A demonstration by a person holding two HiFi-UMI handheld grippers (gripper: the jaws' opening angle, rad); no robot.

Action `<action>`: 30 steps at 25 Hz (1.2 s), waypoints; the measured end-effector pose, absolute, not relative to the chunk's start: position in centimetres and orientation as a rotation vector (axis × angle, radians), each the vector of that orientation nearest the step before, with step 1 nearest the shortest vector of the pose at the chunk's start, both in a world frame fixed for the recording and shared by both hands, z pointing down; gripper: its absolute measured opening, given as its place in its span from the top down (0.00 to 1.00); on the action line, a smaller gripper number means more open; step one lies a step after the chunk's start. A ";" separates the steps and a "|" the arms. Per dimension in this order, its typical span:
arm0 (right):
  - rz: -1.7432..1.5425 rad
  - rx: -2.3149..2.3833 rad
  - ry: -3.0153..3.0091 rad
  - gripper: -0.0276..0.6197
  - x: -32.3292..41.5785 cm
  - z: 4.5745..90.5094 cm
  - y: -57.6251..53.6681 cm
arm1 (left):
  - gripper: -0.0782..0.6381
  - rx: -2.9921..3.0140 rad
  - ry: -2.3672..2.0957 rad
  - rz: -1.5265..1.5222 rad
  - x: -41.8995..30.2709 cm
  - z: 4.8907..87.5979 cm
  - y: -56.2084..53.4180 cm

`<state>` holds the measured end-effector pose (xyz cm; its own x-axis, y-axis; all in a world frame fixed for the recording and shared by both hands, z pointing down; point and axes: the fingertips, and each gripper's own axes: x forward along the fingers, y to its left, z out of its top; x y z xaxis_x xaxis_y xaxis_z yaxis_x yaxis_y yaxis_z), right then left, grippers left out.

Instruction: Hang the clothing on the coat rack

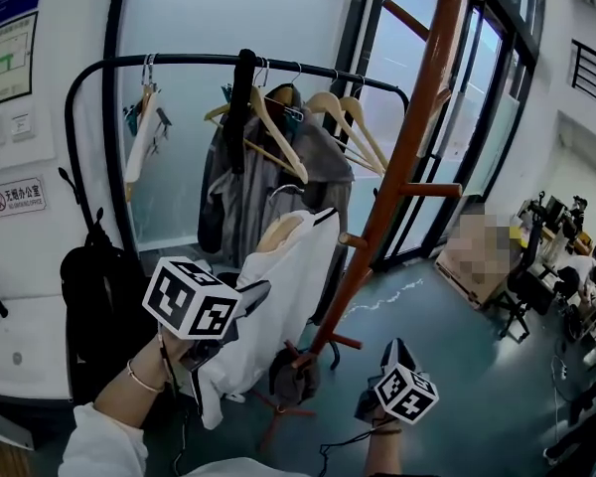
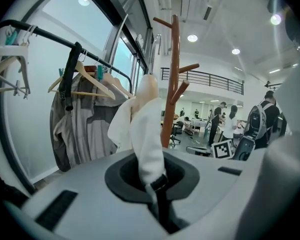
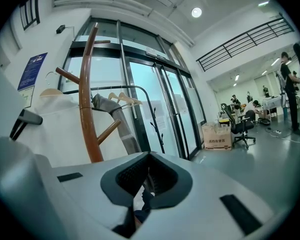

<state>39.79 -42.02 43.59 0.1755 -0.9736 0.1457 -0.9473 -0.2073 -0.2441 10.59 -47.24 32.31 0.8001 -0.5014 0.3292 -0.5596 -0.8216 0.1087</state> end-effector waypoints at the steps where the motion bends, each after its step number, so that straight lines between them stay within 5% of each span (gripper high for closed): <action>1: -0.414 -2.330 1.919 0.92 39.7 43.6 -42.1 | 0.86 2.790 -0.820 0.425 10.8 32.0 -47.3; 30: -0.431 -2.311 1.958 0.92 40.5 43.1 -42.2 | 0.86 2.944 -0.773 0.426 14.6 20.4 -49.7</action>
<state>40.53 -42.22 43.06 0.1429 -0.9768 0.1597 -0.9536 -0.1791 -0.2421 14.57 -49.66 20.41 0.8351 -0.4719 0.2826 -0.4908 -0.8713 -0.0046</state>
